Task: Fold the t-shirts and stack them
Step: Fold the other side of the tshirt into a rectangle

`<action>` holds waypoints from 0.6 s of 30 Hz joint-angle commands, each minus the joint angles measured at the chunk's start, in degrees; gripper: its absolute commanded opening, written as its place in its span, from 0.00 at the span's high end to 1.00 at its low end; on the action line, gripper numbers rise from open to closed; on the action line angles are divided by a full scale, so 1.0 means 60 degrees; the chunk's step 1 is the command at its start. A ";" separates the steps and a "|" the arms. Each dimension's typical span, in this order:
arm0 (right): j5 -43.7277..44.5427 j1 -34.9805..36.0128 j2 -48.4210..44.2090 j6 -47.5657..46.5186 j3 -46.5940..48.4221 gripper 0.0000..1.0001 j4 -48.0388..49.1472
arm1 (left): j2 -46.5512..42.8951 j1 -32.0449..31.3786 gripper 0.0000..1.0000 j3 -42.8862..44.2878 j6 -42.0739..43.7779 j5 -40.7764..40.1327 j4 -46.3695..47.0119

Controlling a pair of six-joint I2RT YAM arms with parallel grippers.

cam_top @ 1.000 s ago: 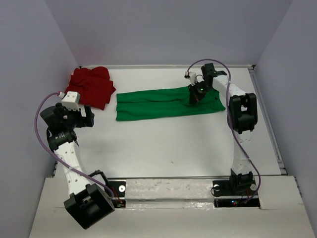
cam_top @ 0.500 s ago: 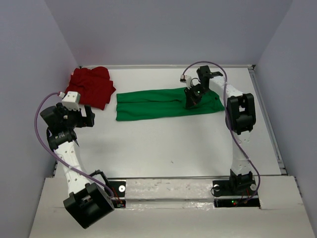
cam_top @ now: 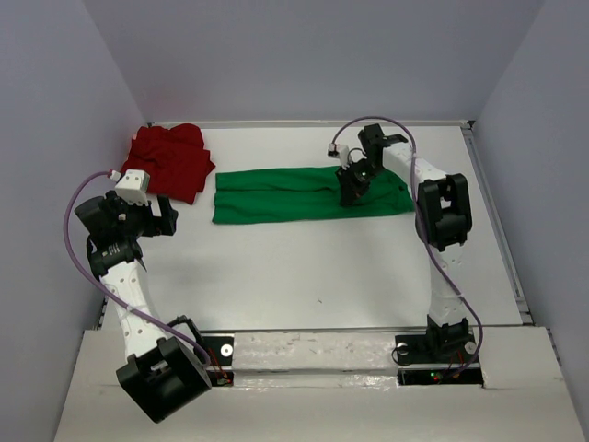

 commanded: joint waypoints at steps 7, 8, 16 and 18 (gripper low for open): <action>0.0288 0.0155 -0.0275 -0.0480 0.0166 0.61 -0.0690 | -0.0003 -0.0014 0.01 0.0228 -0.0013 0.0366 0.0370; 0.0419 0.0155 -0.0479 -0.0480 0.0210 0.61 -0.0676 | 0.0012 -0.0029 0.01 0.0242 0.0002 0.0380 0.0370; 0.3022 0.0155 -0.1683 0.0662 0.0356 0.74 0.1652 | 0.0085 -0.0043 0.01 0.0316 0.0017 0.0410 0.0356; 0.3363 0.0155 -0.1392 0.0662 0.0561 0.75 0.1683 | 0.0100 -0.0043 0.01 0.0316 0.0017 0.0410 0.0356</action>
